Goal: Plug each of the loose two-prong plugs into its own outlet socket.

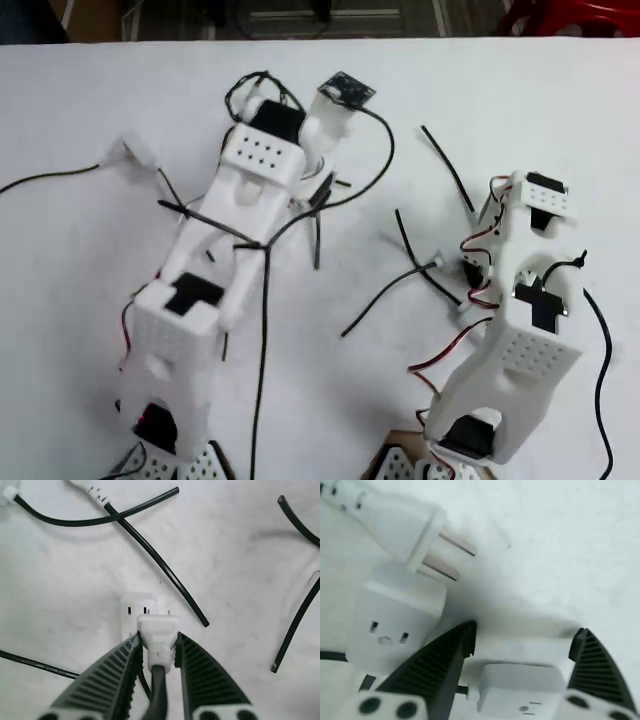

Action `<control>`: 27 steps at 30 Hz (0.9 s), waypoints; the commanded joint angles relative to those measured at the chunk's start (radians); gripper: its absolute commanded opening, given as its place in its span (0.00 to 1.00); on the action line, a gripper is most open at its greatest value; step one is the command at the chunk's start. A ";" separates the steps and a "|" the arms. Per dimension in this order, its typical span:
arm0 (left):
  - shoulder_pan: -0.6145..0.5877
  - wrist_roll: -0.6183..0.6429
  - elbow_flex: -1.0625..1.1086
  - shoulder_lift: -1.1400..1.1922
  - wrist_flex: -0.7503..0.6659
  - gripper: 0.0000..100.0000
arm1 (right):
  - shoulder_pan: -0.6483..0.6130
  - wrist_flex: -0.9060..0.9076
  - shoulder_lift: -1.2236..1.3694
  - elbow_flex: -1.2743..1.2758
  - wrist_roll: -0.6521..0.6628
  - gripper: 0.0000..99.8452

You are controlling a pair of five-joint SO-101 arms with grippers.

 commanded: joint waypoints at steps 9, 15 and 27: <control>-0.071 -0.009 -0.137 0.140 0.044 0.03 | -0.042 -0.010 0.004 0.008 -0.002 0.32; -0.074 -0.009 -0.132 0.147 0.044 0.03 | -0.042 -0.012 0.004 0.008 -0.002 0.32; -0.101 -0.072 -0.129 0.151 0.044 0.03 | -0.042 -0.012 0.005 0.008 -0.002 0.32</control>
